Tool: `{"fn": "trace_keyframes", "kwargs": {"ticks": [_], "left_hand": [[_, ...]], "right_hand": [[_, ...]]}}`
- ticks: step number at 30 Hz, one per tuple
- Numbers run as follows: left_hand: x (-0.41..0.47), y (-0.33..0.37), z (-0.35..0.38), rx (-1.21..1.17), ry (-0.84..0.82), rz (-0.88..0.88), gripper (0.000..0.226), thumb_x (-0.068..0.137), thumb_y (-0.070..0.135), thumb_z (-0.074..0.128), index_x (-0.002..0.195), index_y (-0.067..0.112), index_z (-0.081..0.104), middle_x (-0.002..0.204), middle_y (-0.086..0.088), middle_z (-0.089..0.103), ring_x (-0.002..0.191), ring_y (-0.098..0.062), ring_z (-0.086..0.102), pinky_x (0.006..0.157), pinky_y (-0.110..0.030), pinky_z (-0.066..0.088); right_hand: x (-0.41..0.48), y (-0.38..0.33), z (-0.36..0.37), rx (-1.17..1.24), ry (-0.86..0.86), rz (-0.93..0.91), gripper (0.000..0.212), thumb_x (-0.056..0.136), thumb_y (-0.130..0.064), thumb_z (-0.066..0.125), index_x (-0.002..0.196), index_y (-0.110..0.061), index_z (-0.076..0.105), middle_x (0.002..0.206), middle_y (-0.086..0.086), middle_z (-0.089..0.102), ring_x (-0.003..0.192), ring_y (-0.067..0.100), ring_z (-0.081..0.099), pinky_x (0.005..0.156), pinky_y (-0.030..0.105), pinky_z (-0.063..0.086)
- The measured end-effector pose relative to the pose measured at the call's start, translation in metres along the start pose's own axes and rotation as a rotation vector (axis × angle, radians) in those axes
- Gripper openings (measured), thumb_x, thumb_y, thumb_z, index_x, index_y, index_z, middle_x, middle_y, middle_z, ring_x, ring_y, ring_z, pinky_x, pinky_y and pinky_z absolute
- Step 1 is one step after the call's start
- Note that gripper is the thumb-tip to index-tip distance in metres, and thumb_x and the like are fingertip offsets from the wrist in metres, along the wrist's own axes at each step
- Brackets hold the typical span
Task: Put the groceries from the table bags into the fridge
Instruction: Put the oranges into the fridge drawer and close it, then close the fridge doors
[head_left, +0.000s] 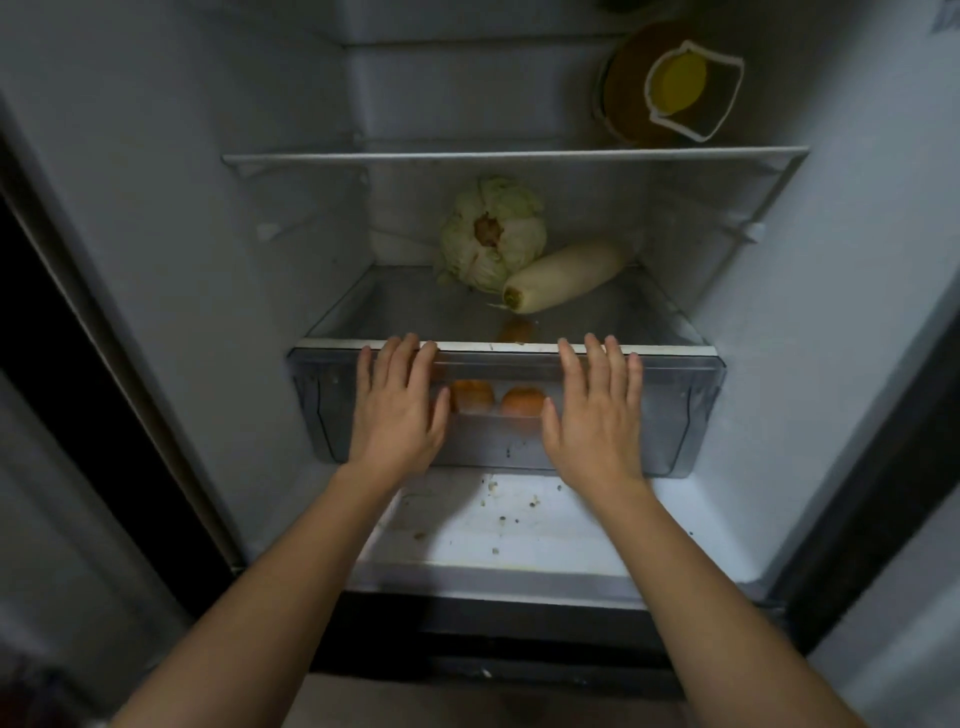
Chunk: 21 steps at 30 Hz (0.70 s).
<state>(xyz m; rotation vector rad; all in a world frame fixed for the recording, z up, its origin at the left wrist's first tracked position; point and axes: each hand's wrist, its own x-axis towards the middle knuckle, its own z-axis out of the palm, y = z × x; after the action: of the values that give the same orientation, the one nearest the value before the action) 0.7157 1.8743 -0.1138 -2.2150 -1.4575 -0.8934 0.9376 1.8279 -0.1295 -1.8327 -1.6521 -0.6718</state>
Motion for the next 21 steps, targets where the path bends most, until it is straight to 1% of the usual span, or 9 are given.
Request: {"fn": "trace_keyframes", "kwargs": {"ticks": [2, 4, 6, 10, 13, 18, 21], "left_hand": [[-0.017, 0.003, -0.009, -0.043, 0.035, -0.043, 0.055, 0.096, 0.036, 0.045, 0.143, 0.007, 0.046, 0.151, -0.018, 0.042, 0.142, -0.034, 0.035, 0.12, -0.052, 0.02], [-0.043, 0.005, -0.014, -0.06, 0.076, -0.077, 0.051, 0.095, 0.033, 0.05, 0.138, 0.005, 0.051, 0.15, -0.019, 0.044, 0.139, -0.037, 0.039, 0.114, -0.055, 0.03], [-0.069, 0.005, -0.018, -0.074, 0.094, -0.087, 0.047, 0.095, 0.032, 0.05, 0.133, 0.005, 0.056, 0.146, -0.021, 0.046, 0.135, -0.04, 0.042, 0.108, -0.058, 0.036], [-0.109, 0.003, -0.044, -0.019, 0.013, -0.077, 0.051, 0.098, 0.039, 0.04, 0.135, 0.007, 0.055, 0.148, -0.02, 0.046, 0.137, -0.038, 0.04, 0.109, -0.06, 0.034], [-0.133, -0.003, -0.08, -0.006, -0.003, -0.055, 0.054, 0.099, 0.042, 0.034, 0.139, 0.01, 0.052, 0.151, -0.018, 0.042, 0.139, -0.035, 0.039, 0.113, -0.061, 0.028], [-0.185, -0.026, -0.155, -0.039, 0.079, -0.022, 0.052, 0.099, 0.041, 0.041, 0.14, 0.01, 0.053, 0.152, -0.019, 0.04, 0.141, -0.036, 0.035, 0.111, -0.061, 0.03], [-0.227, -0.042, -0.2, -0.082, 0.151, 0.03, 0.05, 0.098, 0.039, 0.046, 0.138, 0.01, 0.054, 0.152, -0.019, 0.04, 0.14, -0.036, 0.036, 0.109, -0.06, 0.034]], "right_hand": [[-0.009, -0.001, -0.006, 0.057, 0.008, 0.007, 0.07, 0.097, -0.035, 0.054, 0.156, -0.014, 0.024, 0.164, 0.019, 0.02, 0.153, 0.035, 0.011, 0.125, 0.051, 0.005], [-0.025, -0.006, -0.012, 0.106, 0.005, 0.023, 0.073, 0.096, -0.035, 0.054, 0.157, -0.014, 0.021, 0.166, 0.018, 0.009, 0.155, 0.034, 0.003, 0.124, 0.05, 0.002], [-0.044, -0.013, -0.014, 0.12, -0.041, 0.018, 0.074, 0.095, -0.035, 0.054, 0.158, -0.013, 0.021, 0.167, 0.018, 0.004, 0.155, 0.033, -0.001, 0.124, 0.051, 0.003], [-0.081, -0.029, -0.028, 0.152, -0.136, 0.032, 0.073, 0.094, -0.034, 0.056, 0.157, -0.013, 0.024, 0.166, 0.018, 0.006, 0.154, 0.033, 0.002, 0.124, 0.051, 0.007], [-0.098, -0.049, -0.051, 0.162, -0.146, 0.028, 0.073, 0.094, -0.034, 0.057, 0.156, -0.014, 0.024, 0.166, 0.018, 0.007, 0.154, 0.033, 0.003, 0.123, 0.051, 0.008], [-0.131, -0.107, -0.101, 0.209, -0.088, 0.063, 0.073, 0.093, -0.032, 0.058, 0.155, -0.013, 0.025, 0.165, 0.019, 0.011, 0.152, 0.035, 0.011, 0.122, 0.053, 0.016], [-0.163, -0.152, -0.125, 0.244, -0.077, 0.054, 0.073, 0.094, -0.033, 0.058, 0.156, -0.014, 0.024, 0.165, 0.018, 0.011, 0.152, 0.034, 0.012, 0.121, 0.052, 0.018]]}}
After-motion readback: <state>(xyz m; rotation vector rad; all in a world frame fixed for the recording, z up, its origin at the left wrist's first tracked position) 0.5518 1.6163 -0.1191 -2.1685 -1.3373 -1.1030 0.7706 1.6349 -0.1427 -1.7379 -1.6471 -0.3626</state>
